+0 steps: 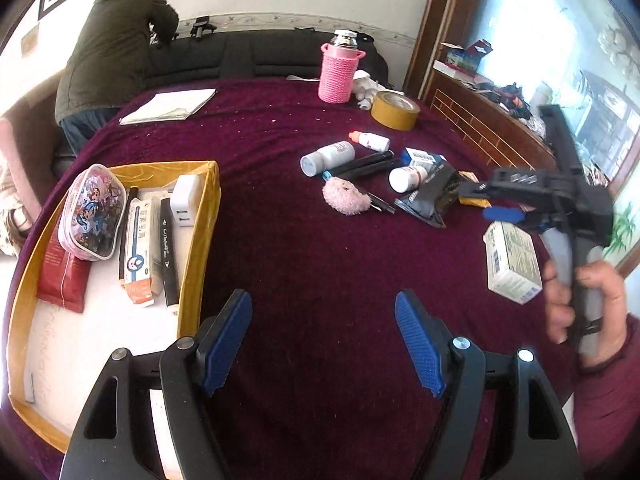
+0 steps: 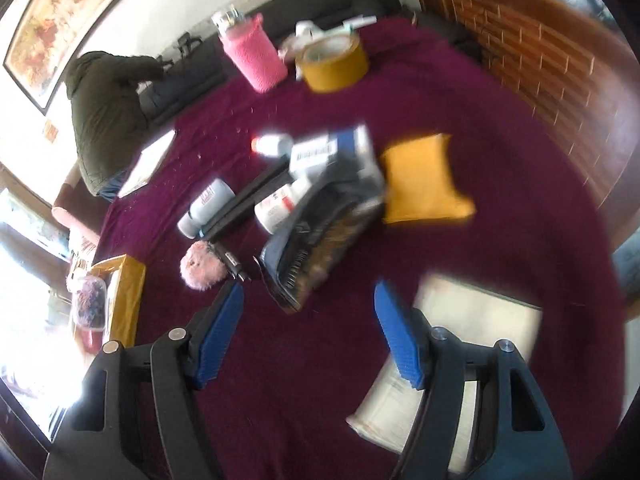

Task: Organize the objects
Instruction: 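Grasp the pink fluffy ball with the left gripper while the right gripper grasps the black packet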

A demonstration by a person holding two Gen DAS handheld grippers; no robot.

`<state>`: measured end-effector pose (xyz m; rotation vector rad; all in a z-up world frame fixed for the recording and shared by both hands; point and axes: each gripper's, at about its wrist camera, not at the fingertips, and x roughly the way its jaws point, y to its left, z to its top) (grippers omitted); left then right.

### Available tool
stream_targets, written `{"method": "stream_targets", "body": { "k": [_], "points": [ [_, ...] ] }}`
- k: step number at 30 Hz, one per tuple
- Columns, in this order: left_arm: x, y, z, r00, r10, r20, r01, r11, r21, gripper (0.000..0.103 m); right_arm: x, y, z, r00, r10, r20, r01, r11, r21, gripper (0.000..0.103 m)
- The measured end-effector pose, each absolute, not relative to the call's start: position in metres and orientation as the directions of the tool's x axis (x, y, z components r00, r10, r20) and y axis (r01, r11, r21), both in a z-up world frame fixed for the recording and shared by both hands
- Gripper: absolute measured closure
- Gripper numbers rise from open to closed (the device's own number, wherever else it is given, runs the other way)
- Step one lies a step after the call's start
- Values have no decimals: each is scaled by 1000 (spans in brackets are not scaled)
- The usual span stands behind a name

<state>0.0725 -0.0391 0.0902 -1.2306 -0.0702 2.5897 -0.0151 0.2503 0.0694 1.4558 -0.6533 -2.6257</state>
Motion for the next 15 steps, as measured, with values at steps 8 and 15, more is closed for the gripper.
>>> {"method": "stream_targets", "body": {
  "k": [8, 15],
  "points": [
    [7, -29, 78, -603, 235, -762, -185, -971, -154, 35, -60, 230, 42, -543, -122, -831, -275, -909, 313, 36],
    [-56, 5, 41, -566, 242, -788, -204, -967, -150, 35, -65, 236, 30, -560, -145, -815, -264, -902, 342, 52]
  ]
}}
